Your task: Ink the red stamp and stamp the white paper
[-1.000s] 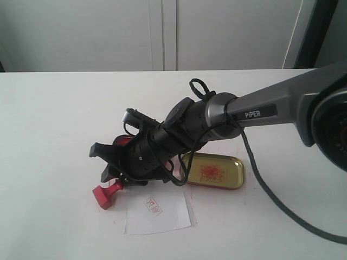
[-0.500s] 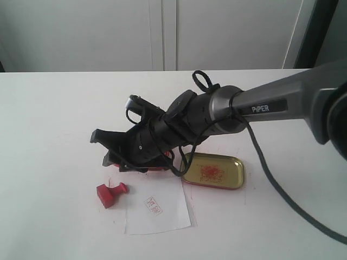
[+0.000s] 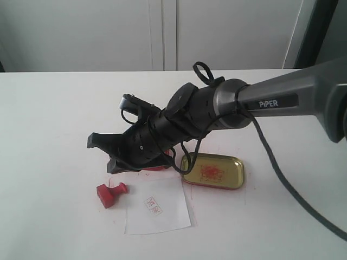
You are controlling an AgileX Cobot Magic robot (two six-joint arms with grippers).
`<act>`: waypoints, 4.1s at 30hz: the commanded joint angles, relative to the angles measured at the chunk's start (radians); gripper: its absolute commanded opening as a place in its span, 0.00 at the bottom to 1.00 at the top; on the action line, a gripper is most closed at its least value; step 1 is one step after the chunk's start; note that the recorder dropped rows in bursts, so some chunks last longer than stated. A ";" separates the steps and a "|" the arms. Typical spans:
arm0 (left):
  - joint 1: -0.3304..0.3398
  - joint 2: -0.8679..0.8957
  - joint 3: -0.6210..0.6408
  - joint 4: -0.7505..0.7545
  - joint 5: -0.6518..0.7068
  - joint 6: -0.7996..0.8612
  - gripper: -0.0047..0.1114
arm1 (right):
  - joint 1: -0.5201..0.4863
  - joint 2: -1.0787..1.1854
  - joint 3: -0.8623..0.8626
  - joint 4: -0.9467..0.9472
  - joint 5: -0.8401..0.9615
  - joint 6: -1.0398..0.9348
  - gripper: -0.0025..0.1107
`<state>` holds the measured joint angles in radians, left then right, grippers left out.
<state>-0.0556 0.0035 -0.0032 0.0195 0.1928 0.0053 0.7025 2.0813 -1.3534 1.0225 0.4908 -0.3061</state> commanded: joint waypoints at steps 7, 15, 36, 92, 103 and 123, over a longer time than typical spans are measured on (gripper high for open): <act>0.001 -0.003 0.003 -0.003 -0.004 0.003 0.04 | -0.005 -0.060 0.005 -0.075 0.052 -0.003 0.02; 0.001 -0.003 0.003 -0.003 -0.004 0.003 0.04 | -0.005 -0.090 0.005 -0.208 0.144 0.095 0.02; 0.001 -0.003 0.003 -0.003 -0.004 0.003 0.04 | -0.005 -0.116 0.005 -0.364 0.303 0.179 0.02; 0.001 -0.003 0.003 -0.003 -0.004 0.003 0.04 | -0.421 -0.335 0.208 -0.874 0.436 0.583 0.02; 0.001 -0.003 0.003 -0.003 -0.004 0.003 0.04 | -0.485 -0.440 0.260 -0.937 0.425 0.579 0.02; 0.001 -0.003 0.003 -0.003 -0.004 0.003 0.04 | -0.485 -0.630 0.260 -0.957 0.432 0.571 0.02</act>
<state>-0.0556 0.0035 -0.0032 0.0195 0.1928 0.0053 0.2254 1.4853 -1.0956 0.0805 0.9202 0.2736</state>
